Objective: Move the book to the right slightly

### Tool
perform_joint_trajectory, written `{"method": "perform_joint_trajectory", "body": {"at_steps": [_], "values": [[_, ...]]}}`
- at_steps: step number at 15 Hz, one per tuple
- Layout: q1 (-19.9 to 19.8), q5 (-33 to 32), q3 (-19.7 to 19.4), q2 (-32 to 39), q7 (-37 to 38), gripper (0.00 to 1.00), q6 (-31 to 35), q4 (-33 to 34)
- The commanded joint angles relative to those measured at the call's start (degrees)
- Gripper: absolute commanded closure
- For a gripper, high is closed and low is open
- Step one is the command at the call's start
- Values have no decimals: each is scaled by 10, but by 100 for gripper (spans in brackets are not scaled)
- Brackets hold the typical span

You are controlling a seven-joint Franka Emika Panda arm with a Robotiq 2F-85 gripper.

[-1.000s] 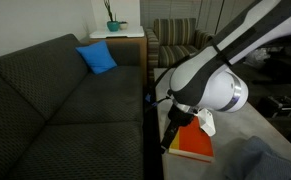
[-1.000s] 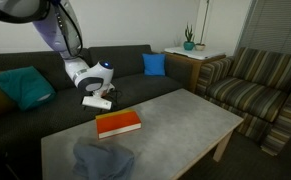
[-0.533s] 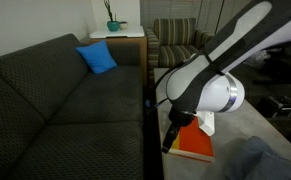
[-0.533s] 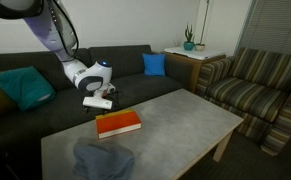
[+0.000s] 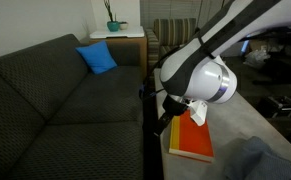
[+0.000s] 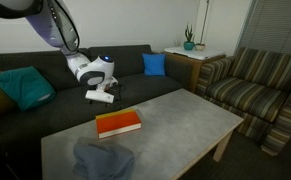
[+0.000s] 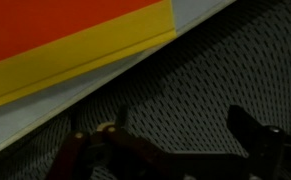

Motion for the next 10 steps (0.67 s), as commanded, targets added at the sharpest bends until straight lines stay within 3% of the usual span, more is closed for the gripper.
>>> {"method": "perform_joint_trajectory", "body": {"at_steps": [1, 2, 6, 7, 8, 10], "values": [[-11, 65, 23, 0, -66, 0, 5, -12], [-2, 36, 9, 1, -28, 0, 0, -3], [-2, 51, 14, 1, -41, 0, 0, -4], [-21, -21, 40, 1, 5, 0, 21, -13], [-1, 34, 14, 1, -25, 0, 10, -8], [-11, 40, 23, 1, -23, 0, 9, -21]]}}
